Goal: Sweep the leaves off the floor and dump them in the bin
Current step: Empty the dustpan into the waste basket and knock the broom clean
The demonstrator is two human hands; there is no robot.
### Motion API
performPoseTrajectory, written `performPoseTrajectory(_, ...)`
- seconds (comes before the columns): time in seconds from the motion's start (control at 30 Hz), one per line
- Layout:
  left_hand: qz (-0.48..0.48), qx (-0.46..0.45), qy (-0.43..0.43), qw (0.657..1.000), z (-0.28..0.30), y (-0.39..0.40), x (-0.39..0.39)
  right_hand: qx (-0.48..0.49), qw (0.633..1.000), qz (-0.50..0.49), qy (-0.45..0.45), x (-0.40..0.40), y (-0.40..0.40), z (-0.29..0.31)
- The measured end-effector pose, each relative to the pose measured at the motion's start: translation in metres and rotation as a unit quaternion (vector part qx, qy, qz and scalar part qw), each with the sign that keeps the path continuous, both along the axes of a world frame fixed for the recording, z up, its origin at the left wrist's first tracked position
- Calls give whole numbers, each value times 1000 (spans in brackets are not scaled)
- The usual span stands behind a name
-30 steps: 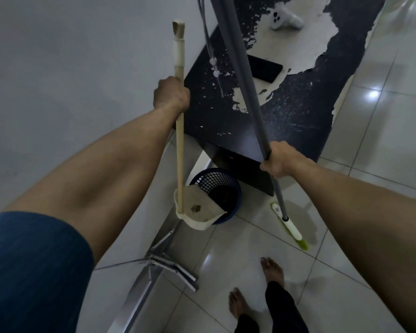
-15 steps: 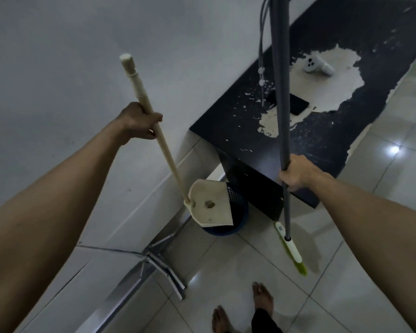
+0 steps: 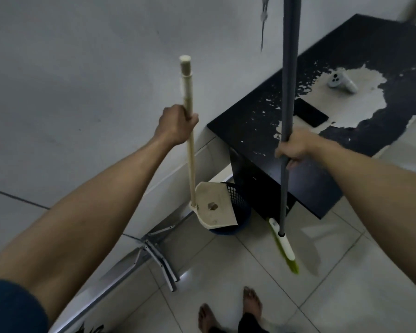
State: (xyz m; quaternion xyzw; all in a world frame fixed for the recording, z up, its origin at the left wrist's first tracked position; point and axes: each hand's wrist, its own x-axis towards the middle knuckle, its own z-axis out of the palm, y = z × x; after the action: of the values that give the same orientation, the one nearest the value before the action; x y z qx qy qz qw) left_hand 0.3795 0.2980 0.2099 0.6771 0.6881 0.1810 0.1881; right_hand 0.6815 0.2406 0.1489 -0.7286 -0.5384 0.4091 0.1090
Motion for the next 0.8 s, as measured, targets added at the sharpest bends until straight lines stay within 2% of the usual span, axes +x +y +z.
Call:
performPoseTrajectory(0.27,-4,3,91,996,-20,19,51,11,995,56,83,36,56,82)
performPoseTrajectory(0.6,10,-12,77,997,-44,21,35,23,989,112,96,0,62,95)
performPoseTrajectory(0.8,29,-15,62,998,-43,22,21,37,989,131,63,-13,73,140)
